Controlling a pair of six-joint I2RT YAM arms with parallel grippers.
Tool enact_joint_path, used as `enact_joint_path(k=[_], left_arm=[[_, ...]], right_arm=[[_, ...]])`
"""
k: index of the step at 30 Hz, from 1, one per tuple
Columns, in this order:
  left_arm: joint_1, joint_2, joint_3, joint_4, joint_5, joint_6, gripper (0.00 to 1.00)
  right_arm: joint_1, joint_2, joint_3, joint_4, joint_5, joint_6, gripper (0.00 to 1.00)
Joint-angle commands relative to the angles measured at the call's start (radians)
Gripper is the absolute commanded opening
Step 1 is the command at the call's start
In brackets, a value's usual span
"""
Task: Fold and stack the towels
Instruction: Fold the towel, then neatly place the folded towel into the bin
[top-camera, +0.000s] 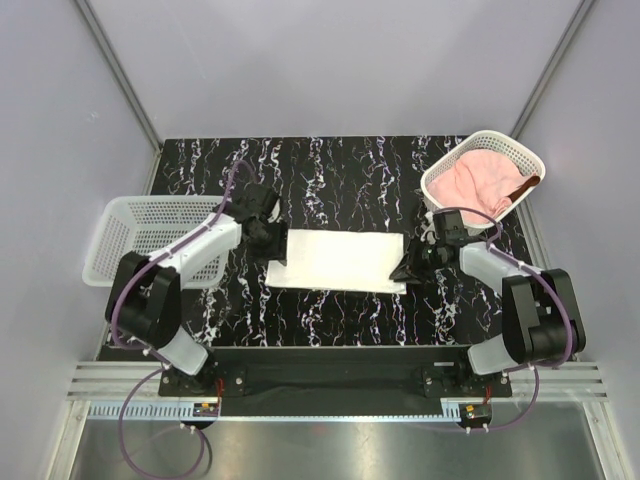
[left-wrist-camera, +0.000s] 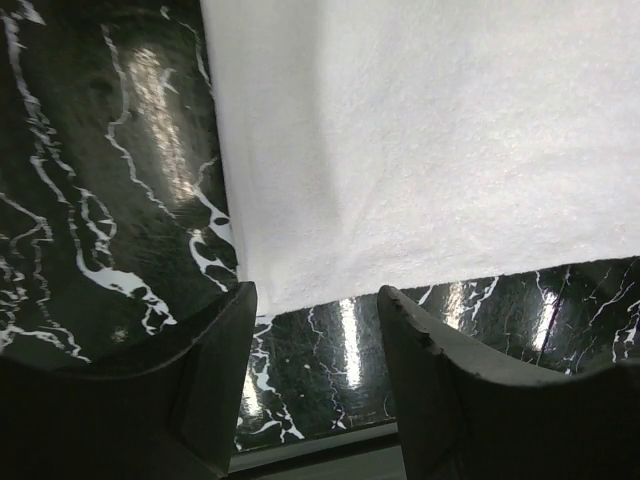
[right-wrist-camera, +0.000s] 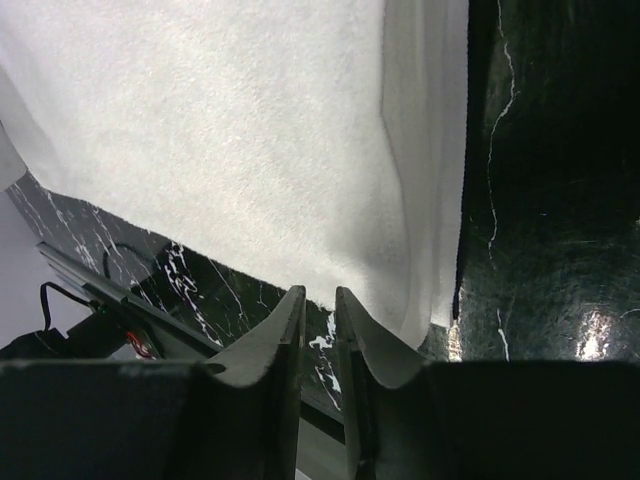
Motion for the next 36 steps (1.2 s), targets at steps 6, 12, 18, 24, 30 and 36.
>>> enact_joint_path(k=[6, 12, 18, 24, 30, 36], left_arm=[[0.104, 0.021, 0.007, 0.027, -0.032, 0.108, 0.60], [0.129, 0.107, 0.041, 0.074, 0.076, 0.139, 0.61], [0.130, 0.156, 0.045, 0.127, 0.085, 0.092, 0.64], [0.129, 0.205, 0.008, 0.159, 0.077, 0.029, 0.64], [0.130, 0.220, 0.004, 0.140, 0.020, 0.004, 0.61], [0.129, 0.171, 0.010, 0.154, 0.037, -0.014, 0.64]], right_arm=[[0.001, 0.060, -0.019, -0.012, 0.140, 0.012, 0.24], [0.000, 0.008, -0.058, 0.052, 0.113, 0.065, 0.27], [0.001, -0.205, -0.025, 0.002, 0.031, -0.011, 0.36], [0.001, -0.293, 0.021, -0.091, 0.030, -0.057, 0.48], [0.000, -0.299, 0.012, -0.081, 0.020, -0.063, 0.52], [0.000, -0.281, 0.021, -0.077, 0.027, -0.069, 0.56]])
